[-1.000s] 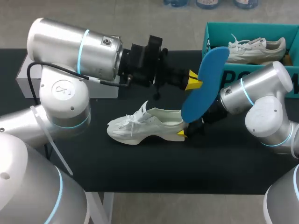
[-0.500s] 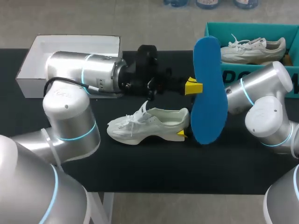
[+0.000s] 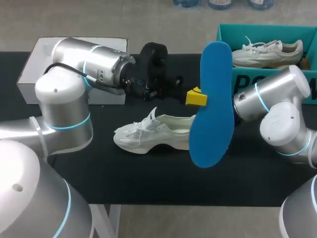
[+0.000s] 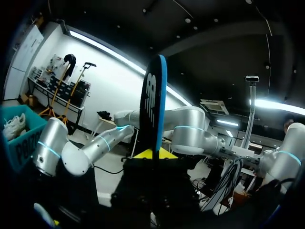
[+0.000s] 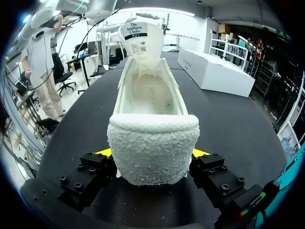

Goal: Take the shoe out of the shoebox, open the shoe tongue, remove and reinsert the insole, then place the shoe into the shoebox

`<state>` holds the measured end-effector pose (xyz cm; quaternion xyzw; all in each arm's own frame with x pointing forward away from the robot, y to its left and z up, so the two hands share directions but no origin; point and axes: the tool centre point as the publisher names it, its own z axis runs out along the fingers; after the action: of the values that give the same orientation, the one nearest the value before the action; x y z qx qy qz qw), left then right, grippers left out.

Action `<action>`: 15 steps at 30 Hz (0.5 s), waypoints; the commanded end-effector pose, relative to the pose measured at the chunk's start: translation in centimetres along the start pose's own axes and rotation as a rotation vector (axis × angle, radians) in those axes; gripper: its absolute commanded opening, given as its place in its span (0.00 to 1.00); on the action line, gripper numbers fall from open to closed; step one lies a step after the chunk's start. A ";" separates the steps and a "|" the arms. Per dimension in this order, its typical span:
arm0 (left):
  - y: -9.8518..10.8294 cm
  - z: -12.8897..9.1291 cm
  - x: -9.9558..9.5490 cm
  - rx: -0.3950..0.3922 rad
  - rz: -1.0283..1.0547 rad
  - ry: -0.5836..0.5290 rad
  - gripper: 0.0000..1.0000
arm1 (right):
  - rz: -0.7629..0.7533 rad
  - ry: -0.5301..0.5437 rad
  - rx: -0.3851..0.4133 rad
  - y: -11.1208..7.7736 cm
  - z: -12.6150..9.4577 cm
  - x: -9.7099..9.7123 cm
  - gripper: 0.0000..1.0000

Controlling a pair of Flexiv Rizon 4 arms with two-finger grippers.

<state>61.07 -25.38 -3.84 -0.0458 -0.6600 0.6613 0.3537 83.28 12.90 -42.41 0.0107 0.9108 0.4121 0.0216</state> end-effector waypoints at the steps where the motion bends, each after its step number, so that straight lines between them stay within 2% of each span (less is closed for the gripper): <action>1: -0.5 0.7 0.7 -0.038 0.008 0.012 0.00 | 0.000 -0.002 0.002 -0.3 0.7 -0.1 0.00; 6: -0.9 1.0 2.3 -0.057 0.036 0.003 0.00 | 0.000 -0.002 0.002 -0.3 0.7 -0.1 0.00; 15: -0.8 -0.2 2.7 -0.026 0.075 -0.068 0.00 | 0.000 -0.002 0.002 -0.3 0.7 -0.1 0.00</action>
<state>60.08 -24.75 -1.70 -0.0655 -0.6799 0.6570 0.3191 83.28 12.90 -42.42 0.0107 0.9108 0.4121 0.0216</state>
